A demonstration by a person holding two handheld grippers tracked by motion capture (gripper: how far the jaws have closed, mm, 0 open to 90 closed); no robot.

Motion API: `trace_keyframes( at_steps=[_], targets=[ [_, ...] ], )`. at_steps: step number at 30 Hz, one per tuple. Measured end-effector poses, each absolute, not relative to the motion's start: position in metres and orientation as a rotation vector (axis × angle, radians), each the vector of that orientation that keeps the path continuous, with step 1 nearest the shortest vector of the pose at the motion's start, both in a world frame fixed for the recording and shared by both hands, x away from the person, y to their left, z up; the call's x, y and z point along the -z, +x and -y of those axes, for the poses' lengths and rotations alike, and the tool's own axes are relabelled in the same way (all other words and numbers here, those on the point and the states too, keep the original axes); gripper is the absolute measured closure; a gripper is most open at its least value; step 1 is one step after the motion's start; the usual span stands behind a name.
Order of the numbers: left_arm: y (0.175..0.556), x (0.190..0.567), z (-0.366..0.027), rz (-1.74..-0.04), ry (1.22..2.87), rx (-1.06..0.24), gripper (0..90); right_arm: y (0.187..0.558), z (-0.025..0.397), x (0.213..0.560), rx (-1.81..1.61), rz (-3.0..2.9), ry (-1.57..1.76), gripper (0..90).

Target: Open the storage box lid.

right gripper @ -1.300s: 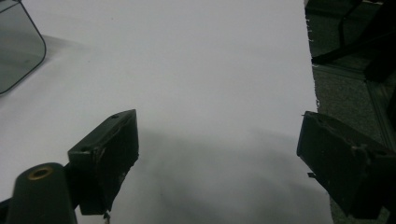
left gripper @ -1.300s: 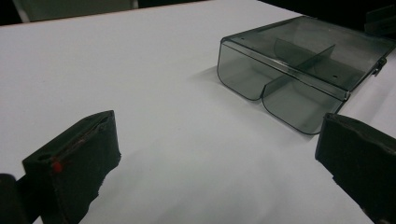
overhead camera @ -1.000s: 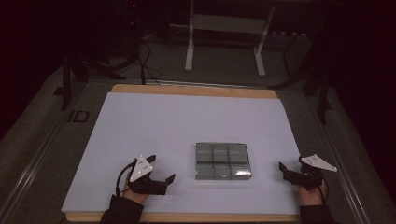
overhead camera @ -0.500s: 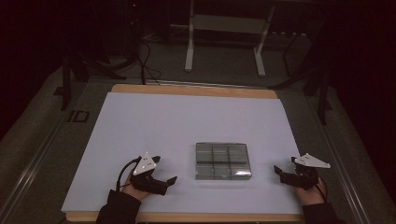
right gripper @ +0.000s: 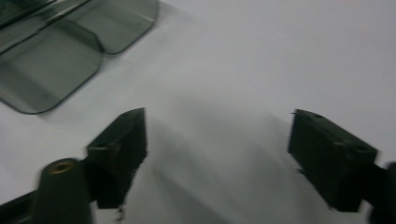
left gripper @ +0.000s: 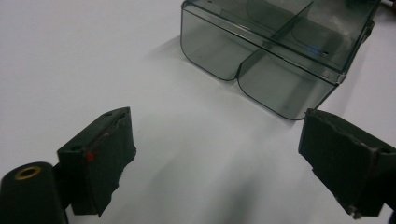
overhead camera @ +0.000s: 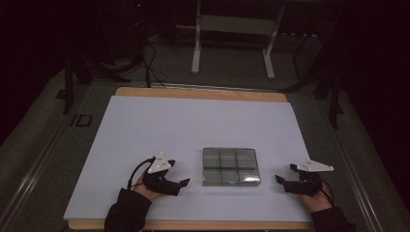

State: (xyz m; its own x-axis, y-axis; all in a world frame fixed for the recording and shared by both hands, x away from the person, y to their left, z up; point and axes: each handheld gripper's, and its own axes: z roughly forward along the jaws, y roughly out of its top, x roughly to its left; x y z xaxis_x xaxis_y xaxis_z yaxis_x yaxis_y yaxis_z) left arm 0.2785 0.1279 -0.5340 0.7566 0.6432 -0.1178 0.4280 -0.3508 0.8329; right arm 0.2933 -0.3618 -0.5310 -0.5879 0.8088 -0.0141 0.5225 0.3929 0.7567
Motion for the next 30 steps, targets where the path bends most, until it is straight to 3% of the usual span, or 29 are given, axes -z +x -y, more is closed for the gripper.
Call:
trace_keyframes(
  at_steps=[7,10,14,15,16,17,22,27,30],
  targets=[
    [0.283,0.533,-0.116,-0.78,2.02,-0.265,17.7,0.296,0.351,0.532,-1.063,-2.321,1.112,24.8],
    [0.285,0.533,-0.109,-0.763,2.035,-0.265,22.6,0.296,0.343,0.534,-1.061,-2.367,1.062,33.2],
    [0.287,0.535,-0.103,-0.75,2.057,-0.263,32.8,0.296,0.335,0.535,-1.059,-2.393,1.027,38.5],
    [0.287,0.535,-0.103,-0.75,2.057,-0.263,40.5,0.296,0.335,0.535,-1.059,-2.393,1.027,38.5],
    [0.288,0.536,-0.102,-0.742,2.066,-0.263,40.5,0.297,0.329,0.535,-1.073,-2.411,0.998,42.6],
    [0.289,0.536,-0.1,-0.738,2.07,-0.261,49.3,0.298,0.324,0.534,-1.082,-2.422,0.981,48.3],
    [0.288,0.536,-0.094,-0.678,2.096,-0.282,70.4,0.298,0.315,0.531,-1.11,-2.453,0.913,68.5],
    [0.288,0.536,-0.09,-0.627,2.105,-0.297,83.2,0.297,0.311,0.527,-1.13,-2.472,0.875,84.9],
    [0.288,0.537,-0.087,-0.596,2.119,-0.308,88.6,0.297,0.31,0.526,-1.127,-2.498,0.834,89.7]
  ],
)
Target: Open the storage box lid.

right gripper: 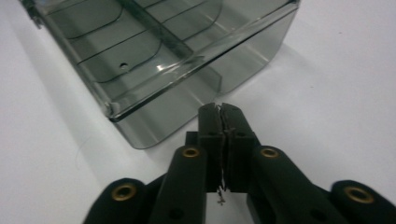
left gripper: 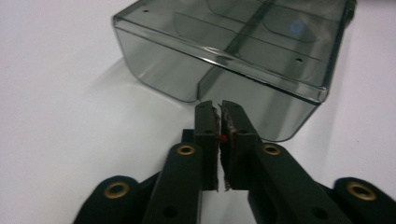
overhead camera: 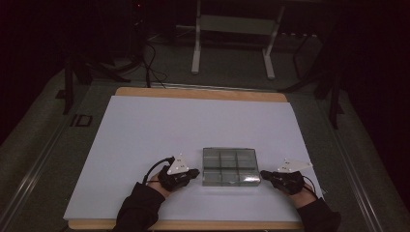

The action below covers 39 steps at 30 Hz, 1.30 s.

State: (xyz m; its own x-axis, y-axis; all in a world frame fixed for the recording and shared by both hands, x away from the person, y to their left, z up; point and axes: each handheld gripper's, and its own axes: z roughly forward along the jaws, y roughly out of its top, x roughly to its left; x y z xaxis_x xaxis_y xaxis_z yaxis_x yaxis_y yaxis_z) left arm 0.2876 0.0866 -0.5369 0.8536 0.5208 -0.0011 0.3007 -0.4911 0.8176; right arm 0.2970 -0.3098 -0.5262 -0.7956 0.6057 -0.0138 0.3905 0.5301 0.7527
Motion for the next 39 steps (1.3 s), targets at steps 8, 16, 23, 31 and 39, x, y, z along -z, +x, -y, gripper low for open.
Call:
trace_keyframes(
  at_steps=[8,16,23,31,39],
  targets=[
    [0.287,0.536,-0.085,-0.568,2.12,-0.317,90.0,0.296,0.306,0.525,-1.139,-2.521,0.795,89.9],
    [0.284,0.534,-0.08,-0.543,2.119,-0.312,90.0,0.296,0.305,0.521,-1.169,-2.519,0.797,89.8],
    [0.283,0.531,-0.082,-0.548,2.097,-0.298,90.0,0.296,0.307,0.52,-1.194,-2.52,0.804,90.0],
    [0.283,0.529,-0.082,-0.55,2.073,-0.287,90.0,0.295,0.309,0.514,-1.247,-2.511,0.811,90.0],
    [0.286,0.527,-0.082,-0.567,2.054,-0.309,83.8,0.298,0.309,0.513,-1.27,-2.49,0.832,84.5]
  ],
)
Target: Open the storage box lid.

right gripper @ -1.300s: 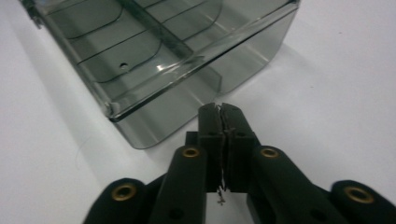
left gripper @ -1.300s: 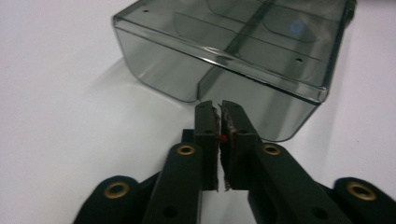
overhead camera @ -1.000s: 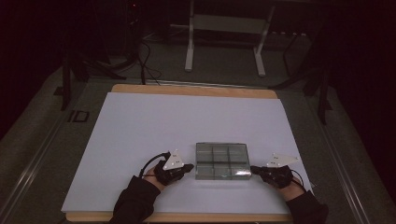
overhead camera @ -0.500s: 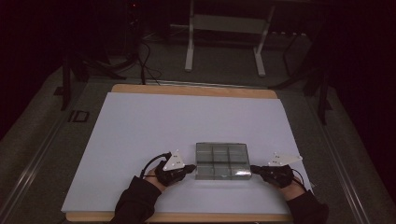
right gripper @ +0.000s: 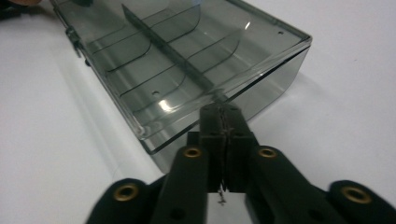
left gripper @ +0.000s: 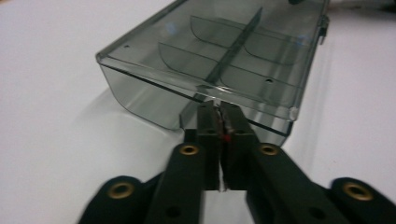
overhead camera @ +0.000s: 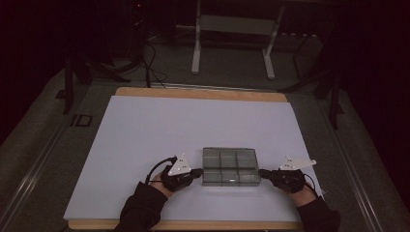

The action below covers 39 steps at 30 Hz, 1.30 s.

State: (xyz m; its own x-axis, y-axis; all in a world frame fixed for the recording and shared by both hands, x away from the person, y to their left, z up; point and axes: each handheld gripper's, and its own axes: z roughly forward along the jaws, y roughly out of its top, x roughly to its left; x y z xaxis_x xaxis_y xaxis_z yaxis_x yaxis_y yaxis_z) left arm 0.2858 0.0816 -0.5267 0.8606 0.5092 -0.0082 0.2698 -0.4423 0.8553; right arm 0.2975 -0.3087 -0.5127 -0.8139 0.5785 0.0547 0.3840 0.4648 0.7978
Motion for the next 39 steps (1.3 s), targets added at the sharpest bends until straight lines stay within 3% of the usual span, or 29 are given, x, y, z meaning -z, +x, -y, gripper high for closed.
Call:
trace_keyframes(
  at_steps=[12,39],
  targets=[
    [0.291,0.525,-0.081,-0.604,2.002,-0.364,69.4,0.302,0.31,0.51,-1.295,-2.45,0.845,72.8],
    [0.316,0.52,-0.07,-0.67,1.907,-0.504,57.3,0.331,0.3,0.503,-1.275,-2.33,0.833,64.3]
  ],
)
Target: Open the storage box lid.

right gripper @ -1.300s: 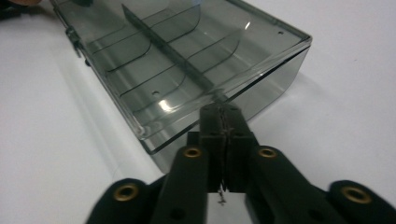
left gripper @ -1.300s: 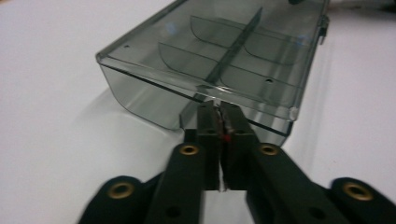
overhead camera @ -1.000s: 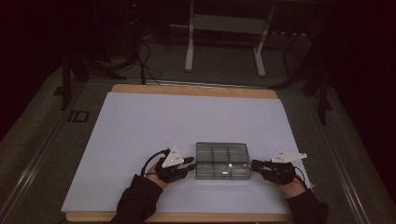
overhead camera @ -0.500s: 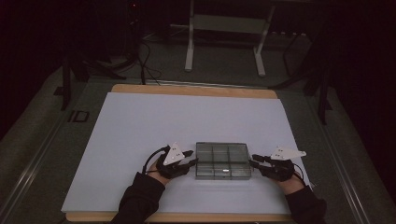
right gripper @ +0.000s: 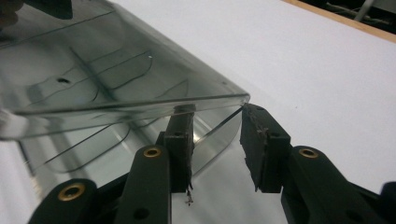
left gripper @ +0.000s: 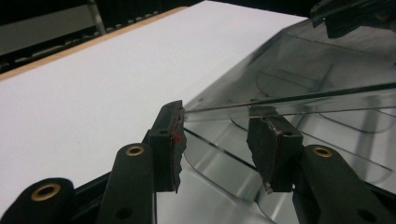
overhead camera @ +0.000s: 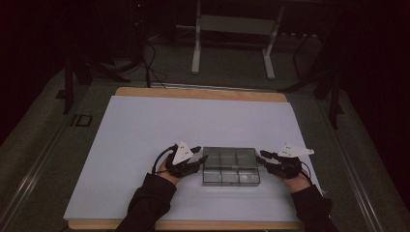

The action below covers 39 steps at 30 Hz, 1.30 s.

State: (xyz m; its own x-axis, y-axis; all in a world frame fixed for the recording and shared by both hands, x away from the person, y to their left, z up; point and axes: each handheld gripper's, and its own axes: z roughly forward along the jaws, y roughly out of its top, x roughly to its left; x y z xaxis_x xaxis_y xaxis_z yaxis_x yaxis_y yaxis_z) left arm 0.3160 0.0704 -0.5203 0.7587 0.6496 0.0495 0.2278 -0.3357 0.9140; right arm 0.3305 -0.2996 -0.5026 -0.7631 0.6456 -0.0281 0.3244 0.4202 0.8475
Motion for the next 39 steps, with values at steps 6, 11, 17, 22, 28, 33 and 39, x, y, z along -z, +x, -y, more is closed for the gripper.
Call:
trace_keyframes(
  at_steps=[6,11,17,22,28,33,39],
  targets=[
    [0.321,0.518,-0.067,-0.656,1.906,-0.513,60.1,0.336,0.297,0.503,-1.271,-2.315,0.836,65.9],
    [0.324,0.519,-0.063,-0.653,1.897,-0.511,65.1,0.34,0.294,0.504,-1.265,-2.31,0.826,68.9],
    [0.327,0.521,-0.062,-0.678,1.891,-0.526,68.5,0.342,0.291,0.505,-1.244,-2.297,0.836,71.4],
    [0.328,0.521,-0.061,-0.694,1.889,-0.562,73.6,0.344,0.288,0.503,-1.253,-2.281,0.836,78.0],
    [0.331,0.521,-0.063,-0.72,1.861,-0.557,78.1,0.349,0.289,0.502,-1.264,-2.268,0.863,81.5],
    [0.333,0.522,-0.061,-0.734,1.843,-0.562,78.2,0.352,0.288,0.503,-1.271,-2.258,0.887,81.8],
    [0.335,0.523,-0.06,-0.764,1.816,-0.574,81.2,0.355,0.286,0.502,-1.262,-2.244,0.904,82.6]
  ],
)
